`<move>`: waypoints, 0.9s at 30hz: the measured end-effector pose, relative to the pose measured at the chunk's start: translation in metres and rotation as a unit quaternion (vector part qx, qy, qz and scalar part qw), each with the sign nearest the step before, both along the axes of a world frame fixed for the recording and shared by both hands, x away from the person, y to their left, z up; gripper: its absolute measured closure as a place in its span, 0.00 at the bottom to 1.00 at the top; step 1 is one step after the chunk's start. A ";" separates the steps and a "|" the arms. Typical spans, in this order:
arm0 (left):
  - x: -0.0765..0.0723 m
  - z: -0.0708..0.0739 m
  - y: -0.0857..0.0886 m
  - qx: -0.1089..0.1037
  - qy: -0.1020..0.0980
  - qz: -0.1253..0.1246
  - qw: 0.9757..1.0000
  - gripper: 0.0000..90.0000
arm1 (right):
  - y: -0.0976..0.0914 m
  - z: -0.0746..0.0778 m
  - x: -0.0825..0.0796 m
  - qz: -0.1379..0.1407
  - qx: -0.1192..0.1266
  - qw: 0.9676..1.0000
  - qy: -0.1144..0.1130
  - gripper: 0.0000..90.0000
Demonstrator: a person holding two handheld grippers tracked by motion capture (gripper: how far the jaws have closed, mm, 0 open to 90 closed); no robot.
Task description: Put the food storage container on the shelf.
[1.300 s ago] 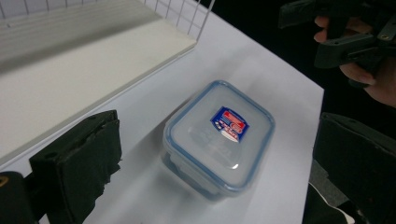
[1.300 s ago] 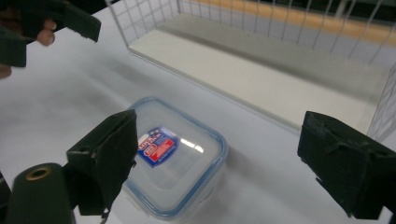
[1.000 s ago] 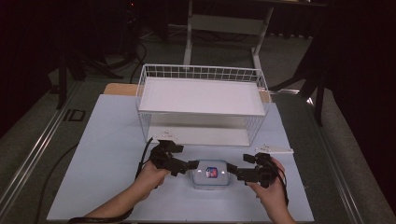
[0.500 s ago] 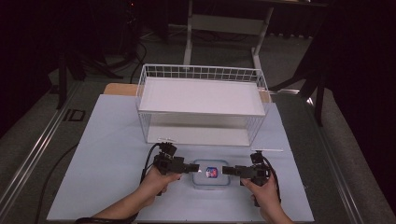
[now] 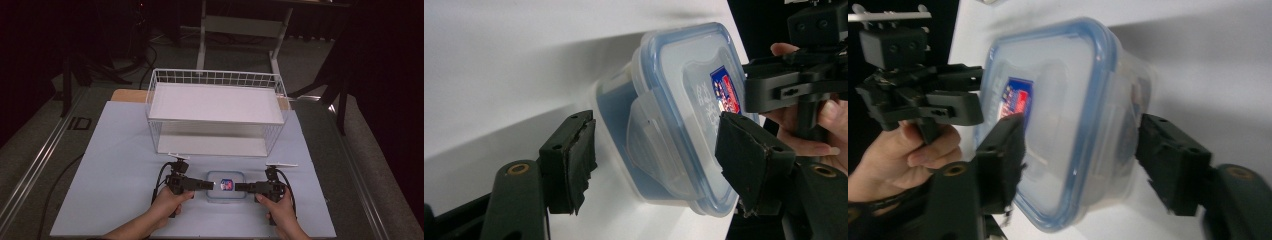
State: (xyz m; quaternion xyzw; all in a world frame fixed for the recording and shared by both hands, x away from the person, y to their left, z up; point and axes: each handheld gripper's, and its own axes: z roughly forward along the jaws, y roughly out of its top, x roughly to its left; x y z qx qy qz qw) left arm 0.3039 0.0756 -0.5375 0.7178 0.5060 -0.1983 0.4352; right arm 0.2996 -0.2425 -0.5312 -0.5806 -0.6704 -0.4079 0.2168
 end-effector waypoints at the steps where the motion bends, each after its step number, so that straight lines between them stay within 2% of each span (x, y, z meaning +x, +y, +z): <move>1: 0.000 -0.001 -0.002 -0.007 0.009 -0.007 1.000 0.38 | -0.001 0.000 0.000 0.000 0.003 1.000 0.004 0.42; 2: -0.001 -0.003 -0.005 -0.018 0.021 -0.019 0.999 0.39 | -0.002 -0.001 -0.001 -0.001 0.006 1.000 0.006 0.42; 5: -0.004 -0.002 -0.009 -0.007 0.019 -0.012 1.000 0.36 | -0.003 -0.002 -0.003 -0.002 0.009 1.000 0.006 0.45; 7: -0.005 0.002 -0.007 -0.008 0.006 -0.001 1.000 0.44 | -0.003 0.002 -0.005 -0.003 0.000 1.000 -0.005 0.48; 9: -0.007 0.005 -0.007 0.000 -0.004 0.000 1.000 0.49 | -0.002 0.003 -0.007 -0.010 -0.003 1.000 -0.005 0.48; 17: -0.015 0.011 -0.013 0.018 -0.011 0.030 0.999 0.50 | 0.003 0.008 -0.011 -0.019 -0.025 0.999 -0.021 0.47; 20: -0.019 0.015 -0.015 0.032 -0.022 0.034 0.999 0.50 | 0.005 0.011 -0.013 -0.023 -0.032 0.999 -0.026 0.47; 21: -0.020 0.015 -0.015 0.033 -0.025 0.036 0.999 0.50 | 0.006 0.011 -0.014 -0.024 -0.036 0.999 -0.031 0.47; 23: -0.022 0.014 -0.013 0.020 -0.021 0.051 0.998 0.52 | 0.007 0.012 -0.014 -0.025 -0.038 0.998 -0.037 0.47; 27: -0.023 0.020 -0.017 0.040 -0.048 0.050 0.997 0.53 | 0.010 0.016 -0.014 -0.026 -0.051 0.997 -0.059 0.47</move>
